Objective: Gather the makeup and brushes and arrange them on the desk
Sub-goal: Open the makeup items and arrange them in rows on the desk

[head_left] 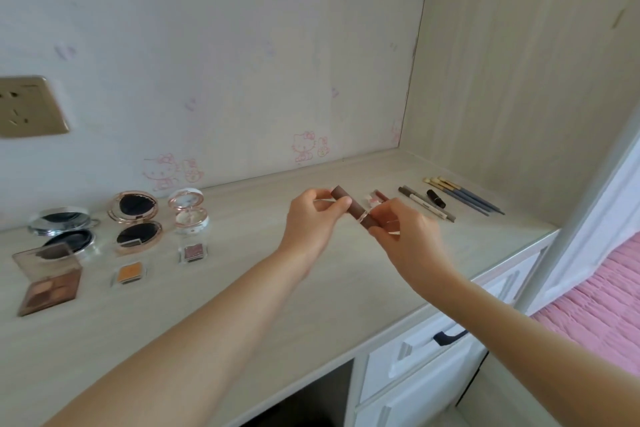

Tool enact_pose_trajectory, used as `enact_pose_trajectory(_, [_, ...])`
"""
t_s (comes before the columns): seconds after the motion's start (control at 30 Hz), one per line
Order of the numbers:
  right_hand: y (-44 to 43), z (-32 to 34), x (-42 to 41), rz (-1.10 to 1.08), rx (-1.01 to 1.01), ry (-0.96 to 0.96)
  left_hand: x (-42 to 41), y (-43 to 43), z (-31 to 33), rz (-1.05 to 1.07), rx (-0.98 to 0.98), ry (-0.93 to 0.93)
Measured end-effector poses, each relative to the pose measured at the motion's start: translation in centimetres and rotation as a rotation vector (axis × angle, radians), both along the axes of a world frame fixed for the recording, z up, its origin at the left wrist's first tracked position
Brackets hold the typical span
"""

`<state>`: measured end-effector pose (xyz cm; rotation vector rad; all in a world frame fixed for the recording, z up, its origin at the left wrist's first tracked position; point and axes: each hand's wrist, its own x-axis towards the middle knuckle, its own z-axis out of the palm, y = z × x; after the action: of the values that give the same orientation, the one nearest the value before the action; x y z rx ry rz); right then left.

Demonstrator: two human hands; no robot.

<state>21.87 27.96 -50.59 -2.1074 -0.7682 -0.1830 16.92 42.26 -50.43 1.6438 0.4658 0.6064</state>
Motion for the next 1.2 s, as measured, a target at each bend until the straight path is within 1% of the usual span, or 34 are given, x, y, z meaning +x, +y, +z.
enact_pose_trajectory(0.13, [1.5,-0.5,-3.0,0.057,0.032,0.018,-4.7,1.1,-0.5,-0.009,-0.121,-0.01])
enact_pose_trajectory(0.27, [3.5,-0.8,-6.3,0.126,0.071,0.103,-8.9,2.3,-1.5,-0.016,-0.16,0.001])
enact_pose_trajectory(0.4, [5.9,-1.1,-9.5,0.201,0.072,0.195,-12.3,3.9,-2.2,0.054,-0.223,-0.032])
enact_pose_trajectory(0.7, [11.2,-2.4,-15.4,0.334,0.081,0.288,-19.1,7.9,-3.8,0.203,-0.283,-0.058])
enact_pose_trajectory(0.97, [14.6,-3.6,-18.8,0.442,0.075,0.299,-22.6,10.2,-4.0,0.313,-0.199,-0.097])
enact_pose_trajectory(1.13, [15.5,-3.4,-18.4,0.504,-0.076,0.167,-23.5,11.1,-4.5,0.346,-0.02,-0.059])
enact_pose_trajectory(1.2, [15.5,-3.0,-17.8,0.499,-0.114,0.132,-23.6,11.3,-4.9,0.335,0.159,-0.015])
